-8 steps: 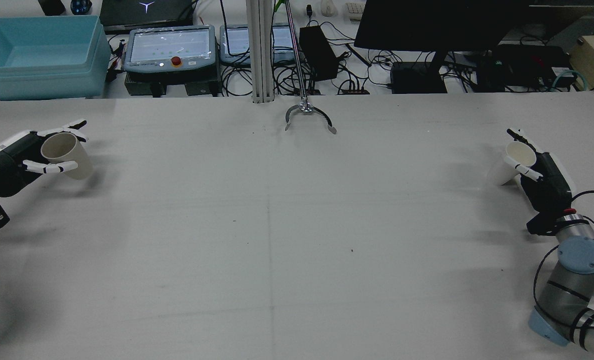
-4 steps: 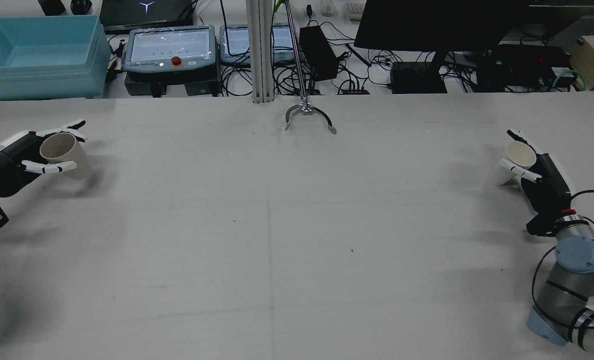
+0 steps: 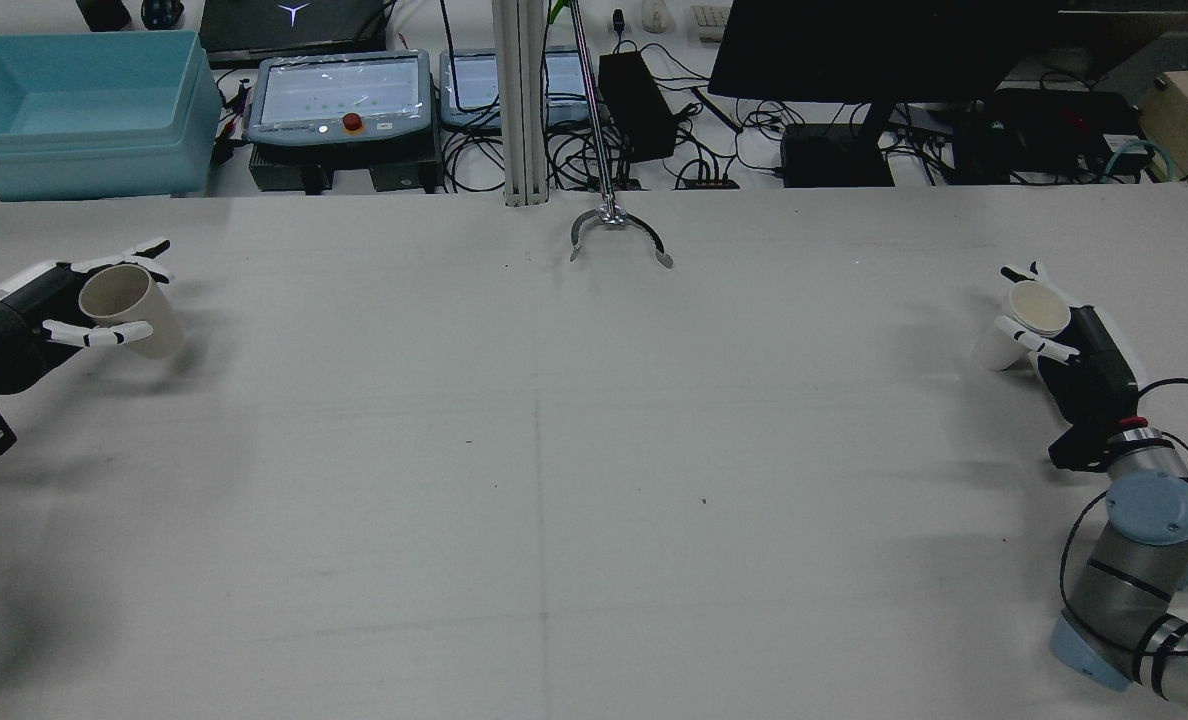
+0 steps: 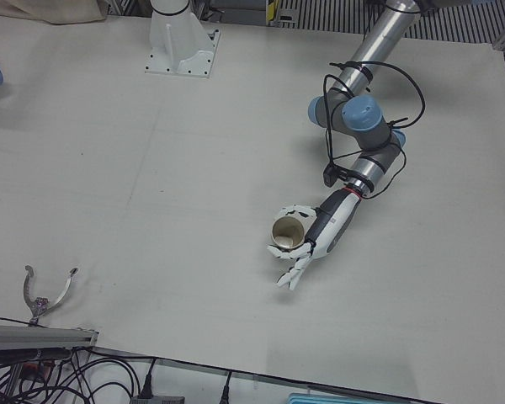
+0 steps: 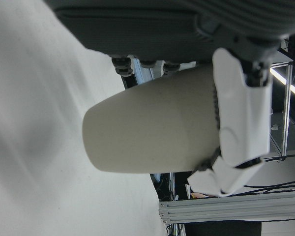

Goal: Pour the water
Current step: 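Tighten the right hand grip on the white cup and lift it, then carry the beige cup with the left hand toward the table center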

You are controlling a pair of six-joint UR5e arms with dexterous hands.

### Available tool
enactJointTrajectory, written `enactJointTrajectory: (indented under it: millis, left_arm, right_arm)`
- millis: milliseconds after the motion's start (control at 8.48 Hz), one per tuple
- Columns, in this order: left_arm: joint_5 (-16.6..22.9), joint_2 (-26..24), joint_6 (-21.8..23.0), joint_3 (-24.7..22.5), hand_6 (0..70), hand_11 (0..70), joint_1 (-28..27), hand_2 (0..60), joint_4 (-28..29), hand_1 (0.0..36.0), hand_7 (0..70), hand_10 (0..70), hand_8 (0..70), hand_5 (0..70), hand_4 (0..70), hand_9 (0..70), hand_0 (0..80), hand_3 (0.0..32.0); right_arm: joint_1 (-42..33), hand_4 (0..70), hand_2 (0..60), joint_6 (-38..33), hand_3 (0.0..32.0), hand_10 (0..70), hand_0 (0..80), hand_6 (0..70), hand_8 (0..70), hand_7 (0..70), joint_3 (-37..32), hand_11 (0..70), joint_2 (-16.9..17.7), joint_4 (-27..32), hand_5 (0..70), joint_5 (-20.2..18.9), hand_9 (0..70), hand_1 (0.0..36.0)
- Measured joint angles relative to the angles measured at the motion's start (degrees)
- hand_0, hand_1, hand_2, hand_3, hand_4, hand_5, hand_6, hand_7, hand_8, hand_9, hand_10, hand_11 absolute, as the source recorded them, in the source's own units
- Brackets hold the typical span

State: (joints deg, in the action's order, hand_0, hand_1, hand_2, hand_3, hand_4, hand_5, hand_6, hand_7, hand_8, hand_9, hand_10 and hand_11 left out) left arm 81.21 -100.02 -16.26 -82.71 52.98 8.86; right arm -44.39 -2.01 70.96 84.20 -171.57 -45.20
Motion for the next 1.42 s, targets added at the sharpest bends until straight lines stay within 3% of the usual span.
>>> enactJointTrajectory:
  millis: [118,354,590,826,944,1179,1297,1415]
  left_arm:
    - [0.0,0.0,0.0,0.0,3.0,7.6,0.0,60.0,0.0,36.0,10.4,3.4,0.0,30.8,33.1,0.6,51.7,0.0]
    - [0.0,0.1,0.0,0.0,3.2,7.4,0.0,60.0,0.0,36.0,10.9,3.2,0.0,31.5,34.4,0.7,52.3,0.0]
    - [0.0,-0.1,0.1,-0.4,3.8,7.6,0.0,60.0,0.0,36.0,11.7,3.3,0.0,32.9,35.9,0.9,52.6,0.0]
    - [0.2,-1.8,-0.2,-2.5,3.9,7.7,-0.2,60.0,-2.0,36.0,12.1,3.3,0.0,33.4,36.5,1.0,52.4,0.0]
    - [0.4,-4.2,-0.4,-3.4,4.0,7.9,-0.4,60.0,-4.0,36.0,12.2,3.5,0.0,33.8,36.5,1.0,52.4,0.0]
    - [1.4,-10.9,-0.8,-4.2,4.2,7.9,-1.5,60.0,-8.5,36.0,12.3,3.5,0.0,33.7,36.6,1.0,52.5,0.0]
    - [1.8,-13.7,-0.9,-4.2,4.3,8.0,-2.1,60.0,-10.3,36.0,12.4,3.5,0.0,33.9,36.9,1.0,52.7,0.0]
    - [2.1,-15.7,-0.9,-4.3,4.4,8.0,-2.7,60.0,-11.6,36.0,12.5,3.5,0.0,34.1,37.0,1.1,52.4,0.0]
  right_arm:
    - [0.0,25.6,60.0,0.0,0.0,4.0,55.4,13.3,1.6,26.1,0.0,8.3,-0.1,0.0,24.0,0.0,3.8,33.4]
    - [0.1,25.7,60.0,-0.1,0.0,7.9,53.7,17.6,6.5,35.2,0.0,14.2,-0.2,0.0,27.8,-0.1,11.8,36.0]
    - [-0.5,23.7,60.0,-0.2,0.0,10.1,52.4,19.2,8.6,36.9,0.6,17.6,-0.1,-0.1,27.9,-0.2,14.7,36.0]
    - [-2.3,23.8,60.0,-0.1,0.0,17.8,51.5,26.0,14.2,46.5,5.1,28.9,0.1,-4.7,33.9,-0.5,22.0,36.0]
    - [-2.9,25.7,60.0,0.0,0.0,19.1,51.4,29.1,17.3,49.5,7.2,30.6,0.1,-7.1,38.3,-0.6,26.3,36.0]
    - [-3.4,34.5,60.0,0.1,0.0,20.9,51.4,37.8,23.5,57.0,9.8,32.8,-0.2,-9.3,53.5,-0.7,34.3,36.0]
    - [-3.6,34.0,60.0,0.2,0.0,23.0,51.1,39.5,26.1,59.5,10.6,35.8,-0.2,-9.6,55.3,-0.7,38.1,36.0]
    - [-3.6,33.1,60.0,0.2,0.0,29.4,50.3,47.8,35.0,67.4,11.3,44.3,-0.2,-9.7,63.2,-0.7,48.5,36.0]
